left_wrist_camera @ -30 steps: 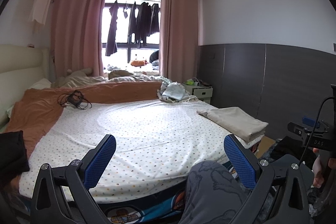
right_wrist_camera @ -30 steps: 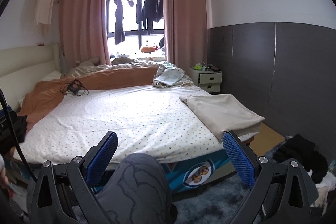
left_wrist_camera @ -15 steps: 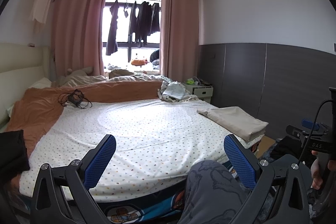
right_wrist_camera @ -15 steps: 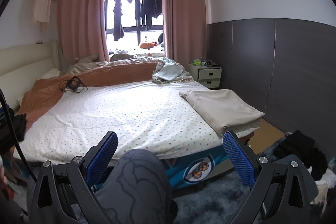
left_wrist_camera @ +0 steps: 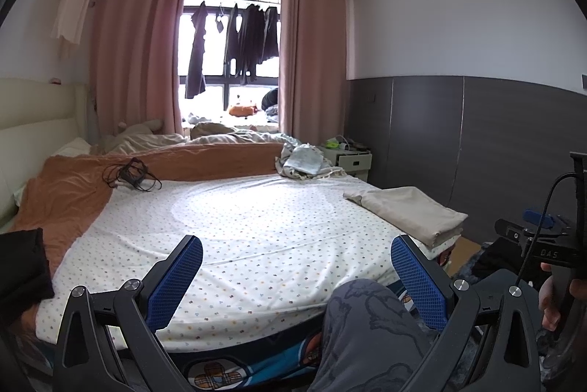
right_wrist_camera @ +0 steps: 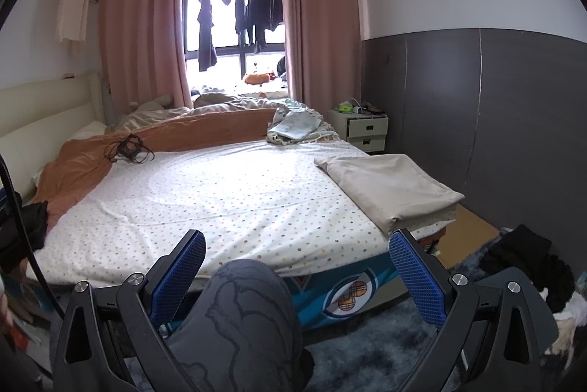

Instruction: Fold large clothes

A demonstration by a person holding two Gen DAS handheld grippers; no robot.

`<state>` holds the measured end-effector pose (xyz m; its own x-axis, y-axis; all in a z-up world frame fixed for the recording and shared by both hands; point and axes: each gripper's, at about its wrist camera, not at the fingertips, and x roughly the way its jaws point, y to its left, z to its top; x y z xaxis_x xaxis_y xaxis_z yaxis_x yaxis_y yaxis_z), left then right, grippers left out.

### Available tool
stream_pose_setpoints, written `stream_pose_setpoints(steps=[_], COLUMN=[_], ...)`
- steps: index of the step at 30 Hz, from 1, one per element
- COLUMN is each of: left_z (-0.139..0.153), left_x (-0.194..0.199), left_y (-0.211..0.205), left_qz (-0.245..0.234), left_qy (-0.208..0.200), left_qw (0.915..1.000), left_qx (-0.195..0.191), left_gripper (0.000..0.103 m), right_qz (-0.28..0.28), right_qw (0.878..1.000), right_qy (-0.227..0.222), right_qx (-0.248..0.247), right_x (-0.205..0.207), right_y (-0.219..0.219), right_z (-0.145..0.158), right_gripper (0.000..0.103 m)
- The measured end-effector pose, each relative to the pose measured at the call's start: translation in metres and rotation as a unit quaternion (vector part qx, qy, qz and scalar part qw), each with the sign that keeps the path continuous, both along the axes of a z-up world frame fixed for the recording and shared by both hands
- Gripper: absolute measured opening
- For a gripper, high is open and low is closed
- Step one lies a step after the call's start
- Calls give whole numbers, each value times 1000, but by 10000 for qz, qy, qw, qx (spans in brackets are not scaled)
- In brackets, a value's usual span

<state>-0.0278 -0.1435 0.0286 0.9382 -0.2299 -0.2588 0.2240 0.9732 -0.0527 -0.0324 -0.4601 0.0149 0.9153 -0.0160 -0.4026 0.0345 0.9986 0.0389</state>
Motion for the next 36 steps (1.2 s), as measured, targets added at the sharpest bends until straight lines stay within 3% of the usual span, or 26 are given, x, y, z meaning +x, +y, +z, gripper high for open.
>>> stream_pose_setpoints(steps=[36], left_z=[-3], left_x=[-16], left_y=[-9], left_qz=[2], left_qy=[-109], left_qw=[9998], left_qx=[142], left_gripper=[103], right_qz=[12], right_qw=[10000], right_qy=[55], right_qx=[58], right_x=[-5], right_y=[-5], right_z=[-6], right_gripper=[101])
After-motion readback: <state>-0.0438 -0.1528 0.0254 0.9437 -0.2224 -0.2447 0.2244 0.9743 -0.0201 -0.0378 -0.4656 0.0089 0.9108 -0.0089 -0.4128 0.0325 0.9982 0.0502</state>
